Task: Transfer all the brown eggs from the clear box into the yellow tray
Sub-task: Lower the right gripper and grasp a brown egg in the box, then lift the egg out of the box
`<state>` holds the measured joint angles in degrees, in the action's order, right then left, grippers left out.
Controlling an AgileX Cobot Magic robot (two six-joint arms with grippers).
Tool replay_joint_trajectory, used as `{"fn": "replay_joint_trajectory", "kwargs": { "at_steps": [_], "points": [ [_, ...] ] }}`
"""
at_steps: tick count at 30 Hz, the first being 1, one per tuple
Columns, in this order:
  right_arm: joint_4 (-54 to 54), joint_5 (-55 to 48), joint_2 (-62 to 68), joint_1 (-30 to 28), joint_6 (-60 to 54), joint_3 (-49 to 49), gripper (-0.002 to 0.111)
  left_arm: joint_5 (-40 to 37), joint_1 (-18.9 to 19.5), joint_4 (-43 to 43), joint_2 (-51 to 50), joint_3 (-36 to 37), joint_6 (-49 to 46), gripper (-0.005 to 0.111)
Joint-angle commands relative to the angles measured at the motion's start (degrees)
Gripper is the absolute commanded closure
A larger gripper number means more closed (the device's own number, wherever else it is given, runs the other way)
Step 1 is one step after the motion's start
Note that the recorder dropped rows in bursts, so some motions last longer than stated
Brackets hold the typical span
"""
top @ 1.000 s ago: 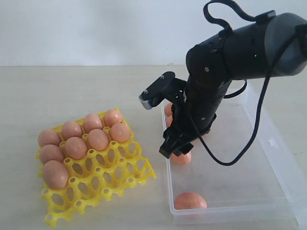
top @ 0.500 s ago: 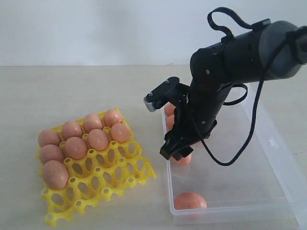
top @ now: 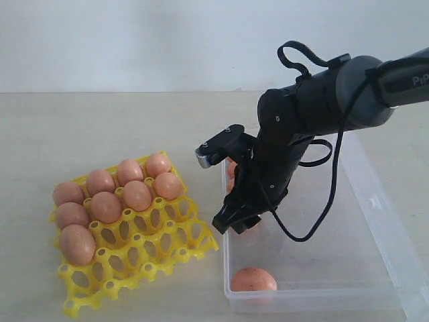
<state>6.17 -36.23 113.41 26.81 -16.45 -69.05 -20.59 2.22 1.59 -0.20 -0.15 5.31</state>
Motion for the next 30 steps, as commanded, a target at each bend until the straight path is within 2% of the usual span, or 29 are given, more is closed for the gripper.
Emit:
{"fn": "replay_joint_trajectory", "kwargs": {
  "at_steps": [1, 5, 10, 15, 18, 23, 30],
  "points": [
    [0.0, 0.6, -0.2, -0.3, -0.5, -0.3, 0.108, 0.2, 0.2, -0.1, 0.2, 0.1, -0.3, 0.103],
    [-0.5, -0.9, -0.3, -0.3, -0.1, -0.3, 0.108, 0.2, 0.2, -0.1, 0.2, 0.1, -0.3, 0.103],
    [-0.6, -2.4, -2.4, -0.3, 7.9, -0.1, 0.108, 0.2, 0.2, -0.1, 0.2, 0.1, -0.3, 0.103],
    [-0.7, 2.2, -7.5, -0.3, 13.5, 4.7, 0.108, 0.2, 0.2, -0.1, 0.2, 0.1, -0.3, 0.103],
    [-0.7, 9.3, -12.6, -0.3, 16.4, 11.1, 0.108, 0.2, 0.2, -0.1, 0.2, 0.1, -0.3, 0.103],
    [-0.2, 27.9, -25.0, -0.3, 16.8, 24.9, 0.108, 0.2, 0.2, -0.1, 0.2, 0.1, -0.3, 0.103],
    [0.1, 51.0, -38.5, -0.3, 20.7, 38.0, 0.108, 0.2, 0.2, -0.1, 0.2, 0.1, -0.3, 0.103]
  ]
}}
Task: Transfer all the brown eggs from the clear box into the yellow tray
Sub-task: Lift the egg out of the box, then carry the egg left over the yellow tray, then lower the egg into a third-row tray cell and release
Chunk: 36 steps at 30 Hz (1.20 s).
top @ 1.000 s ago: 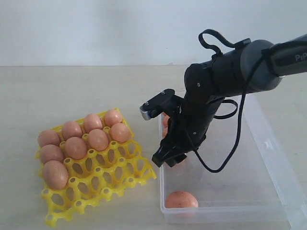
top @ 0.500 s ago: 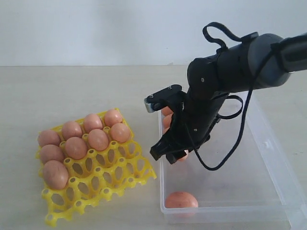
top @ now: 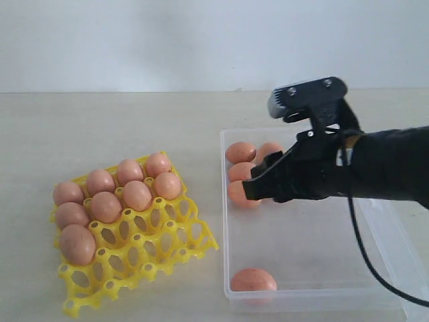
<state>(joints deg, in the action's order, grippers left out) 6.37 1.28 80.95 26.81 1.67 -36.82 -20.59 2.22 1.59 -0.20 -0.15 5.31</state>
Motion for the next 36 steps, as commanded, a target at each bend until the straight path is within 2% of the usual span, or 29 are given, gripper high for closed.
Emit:
{"fn": "replay_joint_trajectory", "kwargs": {
  "at_steps": [1, 4, 8, 11, 15, 20, 21, 27, 33, 36],
  "points": [
    [-0.1, 17.3, -7.5, -0.3, 4.5, 7.1, 0.108, 0.2, 0.2, -0.1, 0.2, 0.1, -0.3, 0.103],
    [-1.4, 26.7, -10.1, -0.3, 12.4, 8.4, 0.108, 0.2, 0.2, -0.1, 0.2, 0.1, -0.3, 0.103],
    [-12.6, 42.1, -9.6, -0.3, 27.3, 7.9, 0.108, 0.2, 0.2, -0.1, 0.2, 0.1, -0.3, 0.103],
    [-21.5, 48.6, -7.1, -0.3, 39.6, 5.4, 0.108, 0.2, 0.2, -0.1, 0.2, 0.1, -0.3, 0.103],
    [-34.8, 52.6, 0.8, -0.3, 53.8, -1.1, 0.108, 0.2, 0.2, -0.1, 0.2, 0.1, -0.3, 0.103],
    [-52.4, 65.2, 15.4, -0.3, 67.8, -11.7, 0.108, 0.2, 0.2, -0.1, 0.2, 0.1, -0.3, 0.103],
    [-55.0, 68.7, 18.2, -0.3, 69.5, -13.4, 0.108, 0.2, 0.2, -0.1, 0.2, 0.1, -0.3, 0.103],
    [-63.8, 68.7, 29.8, 0.2, 72.3, -17.6, 0.108, 0.2, 0.2, -0.1, 0.2, 0.1, -0.3, 0.103],
    [-63.6, 68.7, 34.1, 4.3, 70.6, -17.6, 0.108, 0.2, 0.2, -0.1, 0.2, 0.1, -0.3, 0.103],
    [-61.8, 62.6, 34.6, 7.3, 66.1, -17.6, 0.108, 0.2, 0.2, -0.1, 0.2, 0.1, -0.3, 0.103]
  ]
}}
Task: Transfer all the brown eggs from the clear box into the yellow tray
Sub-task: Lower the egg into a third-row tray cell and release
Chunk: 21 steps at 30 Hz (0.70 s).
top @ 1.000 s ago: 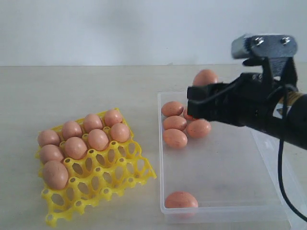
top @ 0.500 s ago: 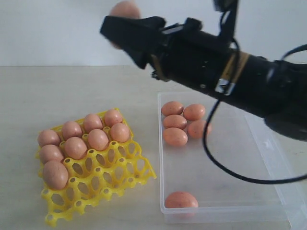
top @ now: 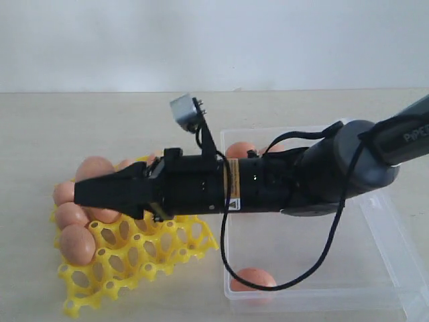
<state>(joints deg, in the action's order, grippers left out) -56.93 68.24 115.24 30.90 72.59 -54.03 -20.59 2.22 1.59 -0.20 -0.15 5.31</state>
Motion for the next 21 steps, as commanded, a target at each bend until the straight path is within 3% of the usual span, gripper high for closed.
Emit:
{"fn": "replay_joint_trajectory", "kwargs": {
  "at_steps": [1, 6, 21],
  "points": [
    [2.3, -8.0, 0.3, 4.3, -6.1, -0.4, 0.108, 0.2, 0.2, -0.1, 0.2, 0.1, -0.3, 0.103],
    [3.4, -26.1, 0.3, 8.0, -7.4, -2.8, 0.108, 0.2, 0.2, -0.1, 0.2, 0.1, -0.3, 0.103],
    [8.3, -37.1, 1.5, 9.2, -10.4, -6.0, 0.108, 0.2, 0.2, -0.1, 0.2, 0.1, -0.3, 0.103]
  ]
}}
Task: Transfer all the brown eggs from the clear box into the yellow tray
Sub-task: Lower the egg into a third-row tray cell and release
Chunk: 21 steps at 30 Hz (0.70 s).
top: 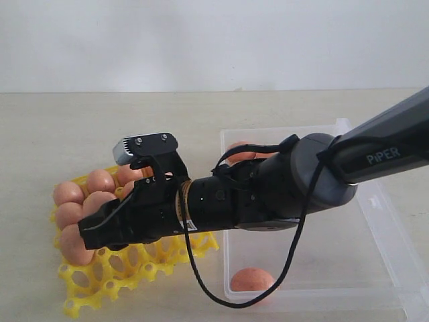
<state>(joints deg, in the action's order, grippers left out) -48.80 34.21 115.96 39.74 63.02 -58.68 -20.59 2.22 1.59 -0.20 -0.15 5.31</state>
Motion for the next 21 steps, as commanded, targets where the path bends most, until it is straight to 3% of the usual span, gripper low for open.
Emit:
{"fn": "replay_joint_trajectory", "kwargs": {
  "at_steps": [1, 11, 13, 18, 21],
  "points": [
    [0.2, -3.9, 0.8, 0.6, -1.3, -1.7, 0.108, 0.2, 0.2, -0.1, 0.2, 0.1, -0.3, 0.103],
    [-1.2, -9.0, 0.8, 0.9, -3.9, -2.6, 0.107, 0.2, 0.2, -0.1, 0.2, 0.1, -0.3, 0.103],
    [-1.2, -8.9, 0.8, 0.9, -4.1, -2.6, 0.1, 0.2, 0.2, -0.1, 0.2, 0.1, -0.3, 0.103],
    [-1.2, -8.7, 0.8, 0.9, -4.8, -2.6, 0.069, 0.2, 0.2, -0.1, 0.2, 0.1, -0.3, 0.103],
    [-1.2, -8.7, 0.8, 0.9, -4.8, -2.6, 0.063, 0.2, 0.2, -0.1, 0.2, 0.1, -0.3, 0.103]
  ]
}}
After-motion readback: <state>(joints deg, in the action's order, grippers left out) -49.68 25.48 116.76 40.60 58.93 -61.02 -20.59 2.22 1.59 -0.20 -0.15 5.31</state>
